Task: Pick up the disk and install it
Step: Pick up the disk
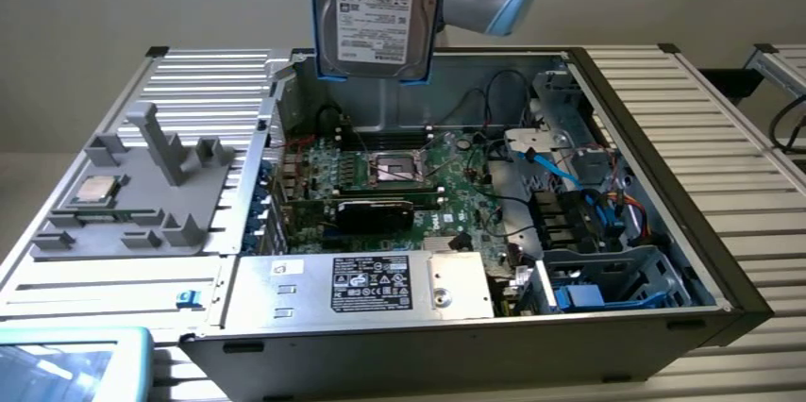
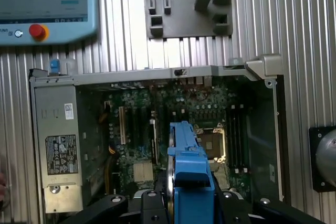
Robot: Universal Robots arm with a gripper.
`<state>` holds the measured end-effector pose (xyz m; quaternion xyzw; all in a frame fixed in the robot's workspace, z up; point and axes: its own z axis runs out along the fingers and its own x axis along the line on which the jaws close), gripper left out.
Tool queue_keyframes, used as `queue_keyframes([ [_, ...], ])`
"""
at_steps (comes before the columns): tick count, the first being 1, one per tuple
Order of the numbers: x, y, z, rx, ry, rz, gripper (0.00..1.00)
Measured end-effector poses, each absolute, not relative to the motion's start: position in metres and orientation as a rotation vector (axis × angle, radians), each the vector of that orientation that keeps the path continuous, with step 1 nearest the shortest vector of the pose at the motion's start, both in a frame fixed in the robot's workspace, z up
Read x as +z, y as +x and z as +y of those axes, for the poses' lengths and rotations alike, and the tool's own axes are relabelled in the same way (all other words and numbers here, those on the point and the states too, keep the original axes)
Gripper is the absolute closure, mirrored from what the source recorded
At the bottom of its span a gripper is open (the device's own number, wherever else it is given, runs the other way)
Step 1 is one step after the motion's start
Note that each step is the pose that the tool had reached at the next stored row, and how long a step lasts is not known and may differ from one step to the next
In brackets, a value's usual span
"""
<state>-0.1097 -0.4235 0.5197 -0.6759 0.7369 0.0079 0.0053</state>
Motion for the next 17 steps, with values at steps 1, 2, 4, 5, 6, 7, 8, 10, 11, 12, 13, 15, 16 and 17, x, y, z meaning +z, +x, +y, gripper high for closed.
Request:
queue_keyframes([
  [1, 0.520, -0.107, -0.426, 0.024, -2.116, 2.307, 0.63],
  [2, 0.520, -0.105, -0.428, 0.024, -2.116, 2.308, 0.63],
  [4, 0.520, -0.101, -0.433, 0.024, -2.116, 2.308, 0.63],
  [5, 0.520, -0.100, -0.436, 0.024, -2.116, 2.308, 0.63],
  [6, 0.520, -0.098, -0.439, 0.024, -2.116, 2.308, 0.63],
  [7, 0.520, -0.097, -0.442, 0.024, -2.116, 2.308, 0.63],
  [8, 0.520, -0.095, -0.444, 0.024, -2.116, 2.308, 0.63],
  [10, 0.520, -0.092, -0.450, 0.024, -2.116, 2.308, 0.63],
  [11, 0.520, -0.091, -0.453, 0.024, -2.116, 2.308, 0.63],
  [12, 0.520, -0.089, -0.456, 0.024, -2.116, 2.308, 0.63],
  [13, 0.520, -0.087, -0.458, 0.024, -2.116, 2.308, 0.63],
  [15, 0.520, -0.083, -0.465, 0.024, -2.116, 2.308, 0.63],
  [16, 0.520, -0.081, -0.468, 0.024, -2.116, 2.308, 0.63],
  [17, 0.520, -0.080, -0.471, 0.024, -2.117, 2.308, 0.63],
])
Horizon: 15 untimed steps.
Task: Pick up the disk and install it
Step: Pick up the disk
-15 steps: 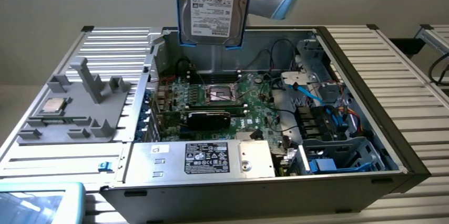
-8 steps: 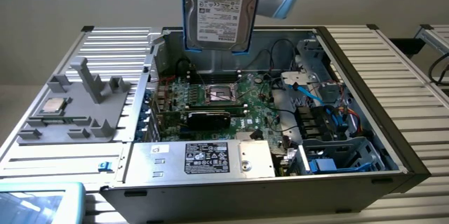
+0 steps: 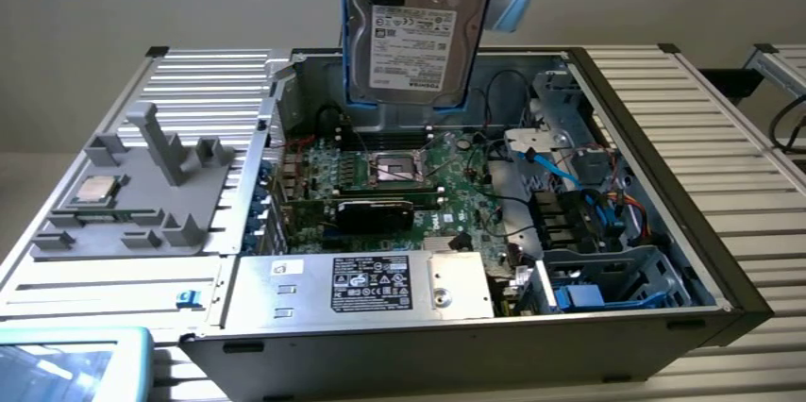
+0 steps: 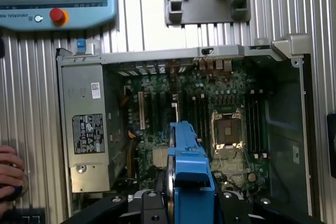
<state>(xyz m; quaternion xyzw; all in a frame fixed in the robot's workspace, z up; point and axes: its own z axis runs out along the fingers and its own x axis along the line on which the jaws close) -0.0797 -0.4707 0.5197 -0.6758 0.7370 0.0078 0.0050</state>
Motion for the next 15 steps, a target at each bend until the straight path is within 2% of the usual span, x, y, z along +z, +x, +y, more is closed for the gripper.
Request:
queue_keyframes([
  [15, 0.520, -0.043, -0.520, 0.039, -2.124, 2.316, 0.63],
])
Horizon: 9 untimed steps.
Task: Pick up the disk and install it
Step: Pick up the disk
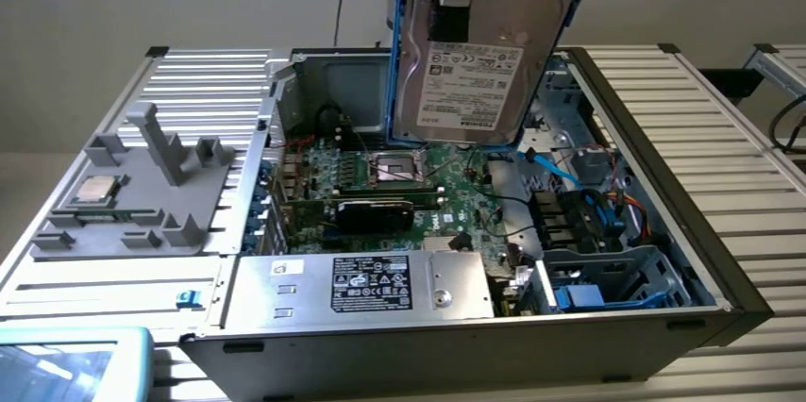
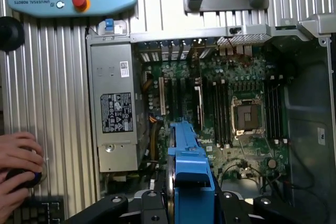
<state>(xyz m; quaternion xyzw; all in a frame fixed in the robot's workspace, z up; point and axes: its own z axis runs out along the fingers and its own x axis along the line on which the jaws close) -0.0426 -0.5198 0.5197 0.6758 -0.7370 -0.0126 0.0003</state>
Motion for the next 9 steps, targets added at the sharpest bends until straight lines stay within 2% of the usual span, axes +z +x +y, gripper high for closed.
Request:
queue_keyframes([
  [9, 0.520, -0.013, -0.541, -0.040, 2.123, -2.315, 0.63],
])
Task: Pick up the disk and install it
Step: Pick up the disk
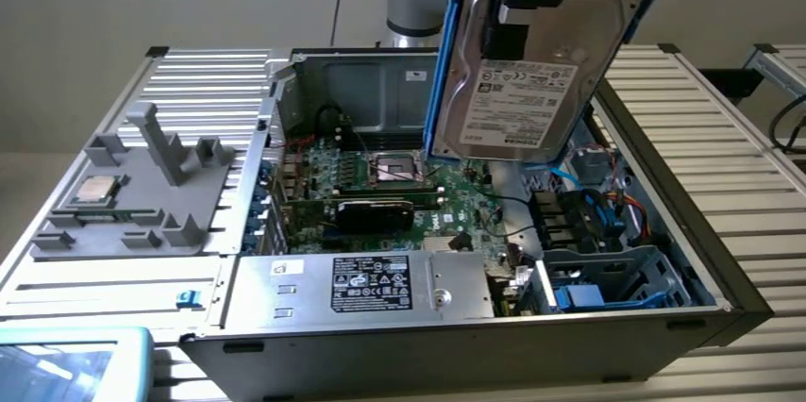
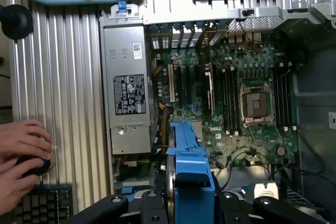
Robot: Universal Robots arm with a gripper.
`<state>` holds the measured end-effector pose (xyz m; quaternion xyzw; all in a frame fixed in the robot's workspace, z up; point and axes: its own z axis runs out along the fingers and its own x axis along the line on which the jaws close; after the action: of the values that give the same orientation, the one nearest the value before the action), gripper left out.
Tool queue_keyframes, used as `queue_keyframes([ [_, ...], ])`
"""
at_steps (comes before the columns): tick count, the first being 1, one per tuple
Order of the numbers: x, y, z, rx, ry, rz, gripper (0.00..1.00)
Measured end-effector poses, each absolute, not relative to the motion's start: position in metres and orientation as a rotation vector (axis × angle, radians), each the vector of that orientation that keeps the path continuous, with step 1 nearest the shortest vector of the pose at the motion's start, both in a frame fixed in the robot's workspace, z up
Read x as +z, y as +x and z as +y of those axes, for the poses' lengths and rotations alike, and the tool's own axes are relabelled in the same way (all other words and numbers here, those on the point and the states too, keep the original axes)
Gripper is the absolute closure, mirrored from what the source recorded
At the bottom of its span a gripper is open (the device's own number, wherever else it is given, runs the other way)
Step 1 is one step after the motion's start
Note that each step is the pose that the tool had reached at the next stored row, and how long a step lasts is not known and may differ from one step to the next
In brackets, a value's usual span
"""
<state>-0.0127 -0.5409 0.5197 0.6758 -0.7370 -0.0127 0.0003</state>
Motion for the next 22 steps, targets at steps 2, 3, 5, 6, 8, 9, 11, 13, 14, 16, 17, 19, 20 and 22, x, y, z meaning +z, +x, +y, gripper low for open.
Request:
queue_keyframes([
  [2, 0.520, -0.004, -0.544, -0.040, 2.123, -2.315, 0.63],
  [3, 0.520, 0.000, -0.545, -0.040, 2.123, -2.315, 0.63],
  [5, 0.520, 0.007, -0.547, -0.040, 2.122, -2.315, 0.63],
  [6, 0.520, 0.010, -0.548, -0.040, 2.123, -2.315, 0.63],
  [8, 0.521, 0.015, -0.549, -0.039, 2.123, -2.315, 0.63],
  [9, 0.521, 0.016, -0.549, -0.038, 2.124, -2.316, 0.63],
  [11, 0.522, 0.019, -0.550, -0.032, 2.127, -2.319, 0.63],
  [13, 0.522, 0.022, -0.551, -0.026, 2.129, -2.322, 0.63],
  [14, 0.522, 0.025, -0.552, -0.025, 2.130, -2.323, 0.63],
  [16, 0.522, 0.029, -0.552, -0.022, 2.132, -2.324, 0.63],
  [17, 0.522, 0.031, -0.552, -0.021, 2.132, -2.324, 0.63],
  [19, 0.522, 0.036, -0.552, -0.019, 2.133, -2.325, 0.63],
  [20, 0.522, 0.038, -0.552, -0.017, 2.134, -2.326, 0.63],
  [22, 0.522, 0.040, -0.553, -0.012, 2.137, -2.329, 0.63],
])
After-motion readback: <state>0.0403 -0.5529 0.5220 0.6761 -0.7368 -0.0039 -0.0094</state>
